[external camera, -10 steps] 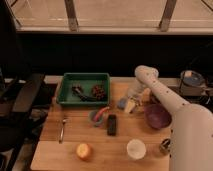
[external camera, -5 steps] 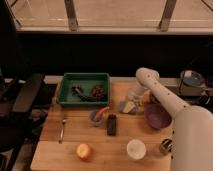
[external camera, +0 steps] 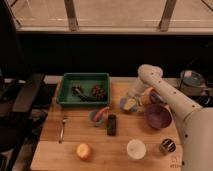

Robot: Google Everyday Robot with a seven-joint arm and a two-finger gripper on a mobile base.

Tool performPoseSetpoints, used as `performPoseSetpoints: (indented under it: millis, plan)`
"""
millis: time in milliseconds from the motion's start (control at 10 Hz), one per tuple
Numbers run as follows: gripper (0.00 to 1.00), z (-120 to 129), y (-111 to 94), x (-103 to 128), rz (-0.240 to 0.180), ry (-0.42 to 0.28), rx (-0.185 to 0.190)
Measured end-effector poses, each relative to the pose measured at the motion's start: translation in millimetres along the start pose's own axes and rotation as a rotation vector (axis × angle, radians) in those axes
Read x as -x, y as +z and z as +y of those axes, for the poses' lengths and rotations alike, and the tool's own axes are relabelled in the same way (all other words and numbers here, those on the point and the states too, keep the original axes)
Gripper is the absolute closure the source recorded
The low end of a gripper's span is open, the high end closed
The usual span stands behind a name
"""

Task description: Place sponge in purple bowl

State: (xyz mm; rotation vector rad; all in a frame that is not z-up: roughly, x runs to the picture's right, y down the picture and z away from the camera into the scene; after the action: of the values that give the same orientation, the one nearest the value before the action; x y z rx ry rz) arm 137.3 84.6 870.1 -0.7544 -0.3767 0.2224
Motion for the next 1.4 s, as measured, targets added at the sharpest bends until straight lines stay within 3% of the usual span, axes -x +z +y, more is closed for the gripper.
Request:
performPoseSetpoints:
  millis: [400,500,700,900,1100,1400]
  plan:
    - [1.00,1.7,-98.9,30.5,0.013,-0.055,-0.113]
    - [1.00,0.1,-120.2,30.6,0.026,-0.061,-0.139]
    - [1.00,3.5,-149.5,13.6,0.052,-0.038,-0.157]
    - [1.00,6.6,-158.1,-1.7,0.061,0.004,-0.159]
    - [0.96,14.1,-147.6,-31.0,0.070,0.072,-0.138]
    - [0.66,26.6,-110.7,-80.3,0.066,0.190,-0.099]
